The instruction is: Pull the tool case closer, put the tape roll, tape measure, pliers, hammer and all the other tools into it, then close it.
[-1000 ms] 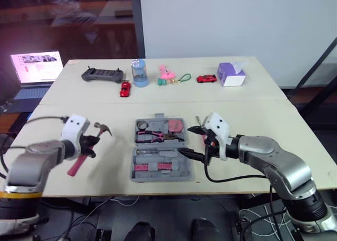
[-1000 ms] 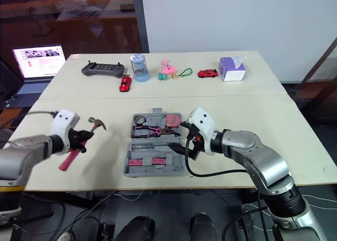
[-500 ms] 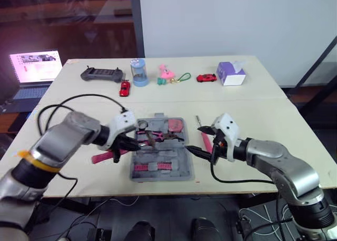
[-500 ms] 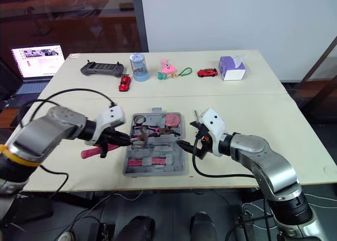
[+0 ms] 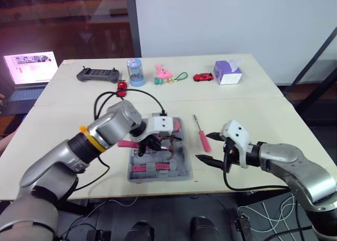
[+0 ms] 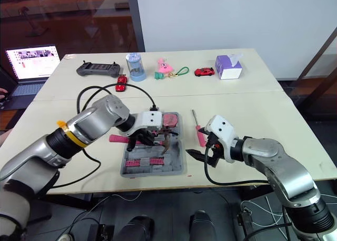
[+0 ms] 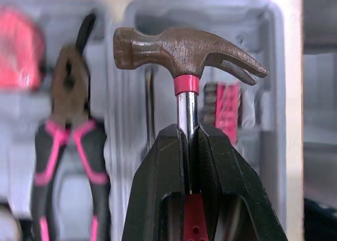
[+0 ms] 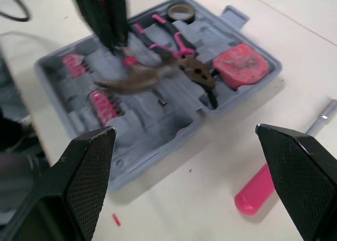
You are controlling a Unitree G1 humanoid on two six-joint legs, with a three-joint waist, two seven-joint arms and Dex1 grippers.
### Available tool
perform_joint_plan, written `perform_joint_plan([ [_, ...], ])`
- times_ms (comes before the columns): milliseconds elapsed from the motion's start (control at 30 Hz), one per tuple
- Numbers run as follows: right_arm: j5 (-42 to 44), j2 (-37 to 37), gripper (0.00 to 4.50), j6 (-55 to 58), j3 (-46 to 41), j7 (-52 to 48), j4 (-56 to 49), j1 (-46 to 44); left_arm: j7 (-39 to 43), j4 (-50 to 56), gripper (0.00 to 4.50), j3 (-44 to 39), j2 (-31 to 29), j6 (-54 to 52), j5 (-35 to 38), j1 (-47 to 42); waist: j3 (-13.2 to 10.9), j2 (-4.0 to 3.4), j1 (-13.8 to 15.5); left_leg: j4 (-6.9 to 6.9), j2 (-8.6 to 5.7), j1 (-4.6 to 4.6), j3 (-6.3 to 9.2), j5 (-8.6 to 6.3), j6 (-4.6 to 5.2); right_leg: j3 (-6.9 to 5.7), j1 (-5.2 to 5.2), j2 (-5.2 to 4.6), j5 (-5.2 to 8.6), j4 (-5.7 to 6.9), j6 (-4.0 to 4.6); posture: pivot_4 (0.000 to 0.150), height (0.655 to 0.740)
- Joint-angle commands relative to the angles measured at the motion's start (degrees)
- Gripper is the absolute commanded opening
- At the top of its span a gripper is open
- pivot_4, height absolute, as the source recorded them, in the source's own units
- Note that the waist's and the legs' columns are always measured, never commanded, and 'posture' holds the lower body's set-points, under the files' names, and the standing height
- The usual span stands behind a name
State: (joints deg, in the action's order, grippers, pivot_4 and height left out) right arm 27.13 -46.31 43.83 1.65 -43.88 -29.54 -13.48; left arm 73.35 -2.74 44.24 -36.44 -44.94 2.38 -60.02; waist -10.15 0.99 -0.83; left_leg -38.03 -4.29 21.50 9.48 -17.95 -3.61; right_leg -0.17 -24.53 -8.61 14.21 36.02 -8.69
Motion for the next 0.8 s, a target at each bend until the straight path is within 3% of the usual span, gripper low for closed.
perform_joint_plan([
  [33,-0.5,-1.2,4.5,-1.9,0.4,-2.3,-0.6,-1.2,1.6,-0.3,0.09,2.0,1.2,2.3,-3.9,-2.2,0.0,0.0,0.0,0.0,0.0,0.0,0.0,0.0,0.0,0.0,0.0,0.0,0.0,0.0,0.0,0.15,0.74],
  [333,-2.6,-2.2,4.5,-3.7,3.5,-5.4,-0.8,-2.2,1.1,-6.6,0.09,5.1,9.6,1.6,-9.7,-3.2,0.0,0.03,0.2,-0.09,-0.02,0.02,0.0,0.0,0.0,0.0,0.03,-0.01,-0.02,0.02,-0.04,0.15,0.74],
  [800,-2.5,-1.3,4.5,-2.2,3.2,-3.8,-3.7,-0.5,0.7,-16.6,0.09,4.0,15.6,3.4,-13.3,-3.0,0.0,0.02,0.3,-0.16,-0.04,0.0,0.01,0.0,-0.01,0.0,0.07,-0.03,-0.03,0.05,-0.05,0.15,0.74],
])
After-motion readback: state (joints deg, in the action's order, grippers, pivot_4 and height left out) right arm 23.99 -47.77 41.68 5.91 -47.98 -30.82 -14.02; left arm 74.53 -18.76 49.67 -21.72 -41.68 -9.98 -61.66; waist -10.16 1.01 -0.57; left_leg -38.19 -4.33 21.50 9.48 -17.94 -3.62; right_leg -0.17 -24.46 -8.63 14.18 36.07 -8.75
